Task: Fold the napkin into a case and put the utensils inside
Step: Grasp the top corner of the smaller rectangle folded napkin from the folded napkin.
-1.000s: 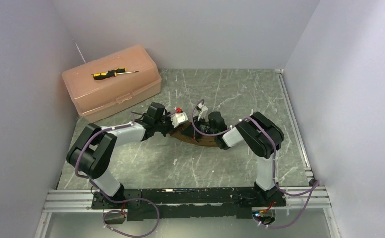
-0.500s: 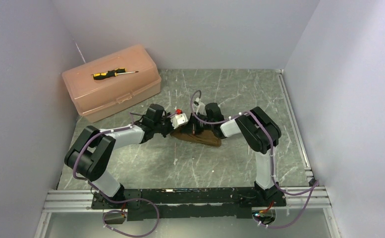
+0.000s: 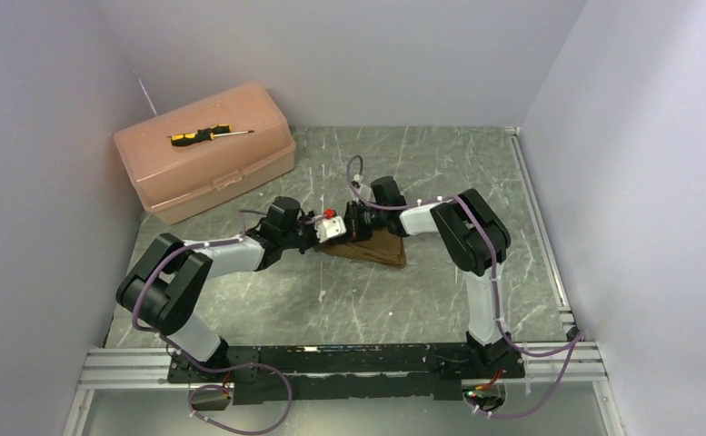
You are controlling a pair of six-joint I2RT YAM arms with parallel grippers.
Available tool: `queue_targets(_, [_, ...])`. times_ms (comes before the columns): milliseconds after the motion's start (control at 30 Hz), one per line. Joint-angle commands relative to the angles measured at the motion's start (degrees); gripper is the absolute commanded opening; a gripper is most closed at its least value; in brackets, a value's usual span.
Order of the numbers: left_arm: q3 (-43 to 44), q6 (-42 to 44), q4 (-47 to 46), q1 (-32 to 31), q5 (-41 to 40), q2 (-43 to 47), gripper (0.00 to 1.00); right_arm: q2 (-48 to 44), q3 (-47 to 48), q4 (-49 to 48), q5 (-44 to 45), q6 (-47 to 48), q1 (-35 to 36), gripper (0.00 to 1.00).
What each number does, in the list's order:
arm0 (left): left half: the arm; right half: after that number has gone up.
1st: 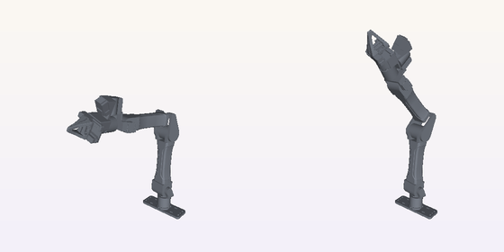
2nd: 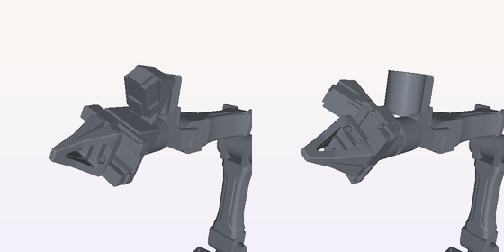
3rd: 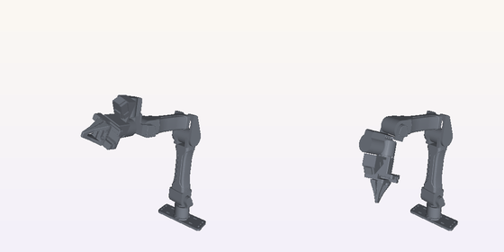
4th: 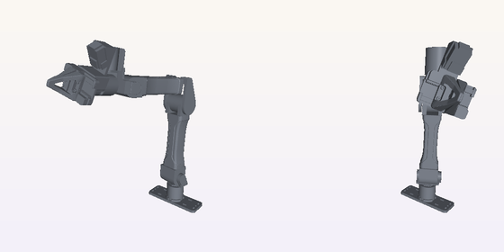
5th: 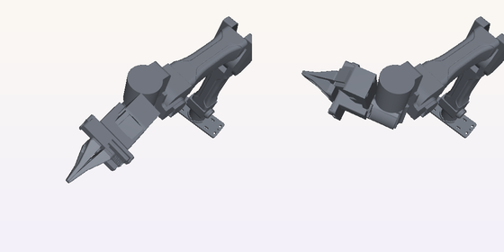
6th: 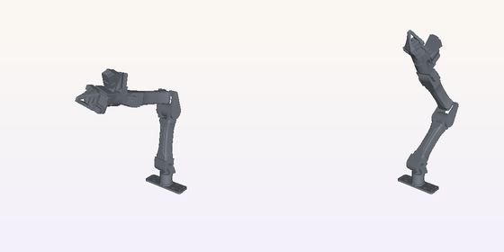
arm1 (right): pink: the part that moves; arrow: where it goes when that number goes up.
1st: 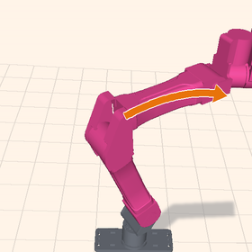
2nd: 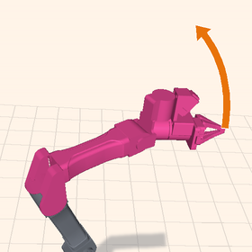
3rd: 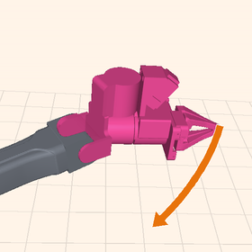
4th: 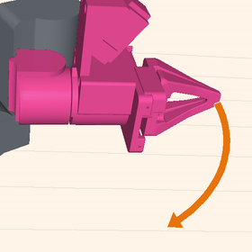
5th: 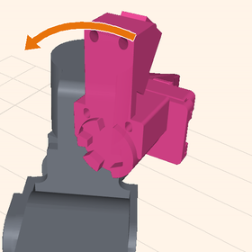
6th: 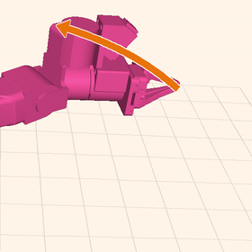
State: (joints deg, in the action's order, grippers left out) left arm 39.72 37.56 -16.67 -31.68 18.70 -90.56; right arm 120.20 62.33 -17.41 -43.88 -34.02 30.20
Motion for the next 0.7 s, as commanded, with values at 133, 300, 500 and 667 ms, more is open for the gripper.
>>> queue_targets(133, [-3.75, 8.47, -7.91, -2.19, 1.77, 1.81, 0.03, 1.65, 4.94, 13.16, 0.27, 0.69, -0.64, 0.0])
queue_targets(300, [-4.16, 11.55, -8.3, -2.33, 1.7, 1.3, 0.03, 2.42, 9.88, 16.62, -0.77, 1.08, -0.48, 0.0])
queue_targets(500, [-4.29, 12.61, -7.31, -2.33, 1.83, 1.37, 0.03, 4.43, 13.18, 16.78, -1.93, 0.18, -0.12, 0.0])
queue_targets(667, [-4.87, 14.72, -6.3, -2.35, 1.89, 1.62, 0.03, 3.87, 15.67, 17.15, -4.24, 0.58, -0.04, 0.0])
